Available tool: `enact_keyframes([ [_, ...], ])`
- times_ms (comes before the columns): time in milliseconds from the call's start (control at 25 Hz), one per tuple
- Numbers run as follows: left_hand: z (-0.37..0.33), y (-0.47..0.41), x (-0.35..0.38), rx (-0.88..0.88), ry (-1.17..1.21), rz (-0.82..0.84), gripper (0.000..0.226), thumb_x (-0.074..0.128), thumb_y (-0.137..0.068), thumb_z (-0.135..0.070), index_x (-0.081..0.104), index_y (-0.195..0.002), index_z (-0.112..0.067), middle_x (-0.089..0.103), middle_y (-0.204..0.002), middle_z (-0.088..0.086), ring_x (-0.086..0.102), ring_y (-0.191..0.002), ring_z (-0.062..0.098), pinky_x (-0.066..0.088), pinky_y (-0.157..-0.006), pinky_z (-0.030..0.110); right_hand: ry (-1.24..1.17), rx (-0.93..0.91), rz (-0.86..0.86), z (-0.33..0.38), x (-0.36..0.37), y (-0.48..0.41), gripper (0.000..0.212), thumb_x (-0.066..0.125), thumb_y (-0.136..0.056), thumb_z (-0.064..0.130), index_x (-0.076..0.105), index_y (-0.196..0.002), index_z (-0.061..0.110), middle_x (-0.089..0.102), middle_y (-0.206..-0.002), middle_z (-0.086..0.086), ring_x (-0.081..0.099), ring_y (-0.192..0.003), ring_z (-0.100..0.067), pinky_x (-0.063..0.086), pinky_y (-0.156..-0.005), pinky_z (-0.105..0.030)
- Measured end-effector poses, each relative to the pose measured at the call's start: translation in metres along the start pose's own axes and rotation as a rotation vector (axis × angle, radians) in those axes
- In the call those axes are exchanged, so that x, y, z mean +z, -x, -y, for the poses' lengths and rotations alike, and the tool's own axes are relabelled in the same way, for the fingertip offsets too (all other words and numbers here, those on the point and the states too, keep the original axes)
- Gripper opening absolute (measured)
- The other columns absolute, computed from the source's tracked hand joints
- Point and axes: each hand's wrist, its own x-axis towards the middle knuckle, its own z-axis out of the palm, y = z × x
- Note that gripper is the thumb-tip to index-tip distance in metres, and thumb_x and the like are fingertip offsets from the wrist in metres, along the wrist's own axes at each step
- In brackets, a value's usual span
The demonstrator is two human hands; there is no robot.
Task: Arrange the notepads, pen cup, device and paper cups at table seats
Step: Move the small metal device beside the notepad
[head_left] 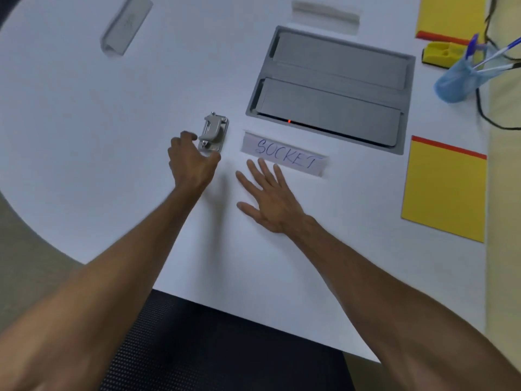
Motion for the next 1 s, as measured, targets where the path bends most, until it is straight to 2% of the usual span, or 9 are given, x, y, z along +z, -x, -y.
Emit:
enact_keyframes([
  [160,0.000,-0.024,0.018,0.001,-0.006,0.052,0.064,0.070,-0.075,-0.044,0.053,-0.127,-0.011,0.055,-0.126,0.012,0.052,-0.117,0.030,0.047,-0.097,0.045,0.094,0.043,-0.066,0.006,0.009,-0.001,0.070,0.021,-0.101,0.062,0.013,-0.159,0.025,0.006,-0.168,-0.007,-0.002,-0.155,-0.027,0.007,-0.123,-0.053],
  [320,-0.005,-0.033,0.029,-0.027,-0.037,-0.048,0.054,0.066,-0.076,-0.048,0.058,-0.116,-0.012,0.062,-0.114,0.009,0.058,-0.108,0.029,0.050,-0.089,0.044,0.086,0.055,-0.072,0.005,0.010,-0.003,0.070,0.021,-0.100,0.063,0.011,-0.159,0.027,0.004,-0.168,-0.006,-0.004,-0.155,-0.025,0.007,-0.123,-0.053],
  [400,-0.008,-0.040,0.030,-0.050,-0.072,-0.057,0.053,0.066,-0.077,-0.045,0.057,-0.117,-0.011,0.061,-0.116,0.010,0.055,-0.112,0.029,0.048,-0.090,0.043,0.085,0.056,-0.075,0.005,0.010,-0.003,0.070,0.021,-0.100,0.064,0.011,-0.159,0.027,0.004,-0.168,-0.005,-0.004,-0.155,-0.025,0.007,-0.123,-0.053],
  [560,-0.017,-0.058,0.028,-0.067,-0.225,0.028,0.059,0.073,-0.072,-0.036,0.056,-0.119,-0.006,0.056,-0.124,0.013,0.051,-0.118,0.031,0.046,-0.093,0.042,0.083,0.065,-0.093,0.006,0.010,-0.003,0.069,0.022,-0.100,0.063,0.012,-0.159,0.028,0.005,-0.168,-0.005,-0.003,-0.155,-0.024,0.007,-0.123,-0.052],
  [680,-0.020,-0.065,0.026,-0.055,-0.245,0.091,0.069,0.078,-0.069,-0.038,0.053,-0.124,-0.005,0.055,-0.125,0.014,0.051,-0.119,0.030,0.047,-0.092,0.040,0.076,0.071,-0.084,0.006,0.010,-0.004,0.070,0.022,-0.100,0.064,0.011,-0.159,0.028,0.003,-0.168,-0.004,-0.005,-0.155,-0.024,0.007,-0.124,-0.052],
  [800,-0.019,-0.070,0.026,-0.021,-0.246,0.108,0.068,0.080,-0.066,-0.040,0.058,-0.120,-0.005,0.059,-0.121,0.013,0.054,-0.114,0.029,0.052,-0.089,0.041,0.081,0.073,-0.089,0.006,0.011,-0.005,0.070,0.023,-0.100,0.064,0.012,-0.159,0.029,0.003,-0.168,-0.004,-0.005,-0.155,-0.024,0.006,-0.124,-0.052],
  [1000,-0.017,-0.069,0.022,-0.038,-0.245,0.129,0.077,0.080,-0.062,-0.045,0.053,-0.119,-0.003,0.054,-0.121,0.014,0.050,-0.117,0.030,0.046,-0.084,0.037,0.075,0.073,-0.082,0.005,0.013,-0.006,0.071,0.024,-0.099,0.064,0.011,-0.159,0.029,0.002,-0.168,-0.003,-0.006,-0.155,-0.023,0.006,-0.124,-0.052],
])
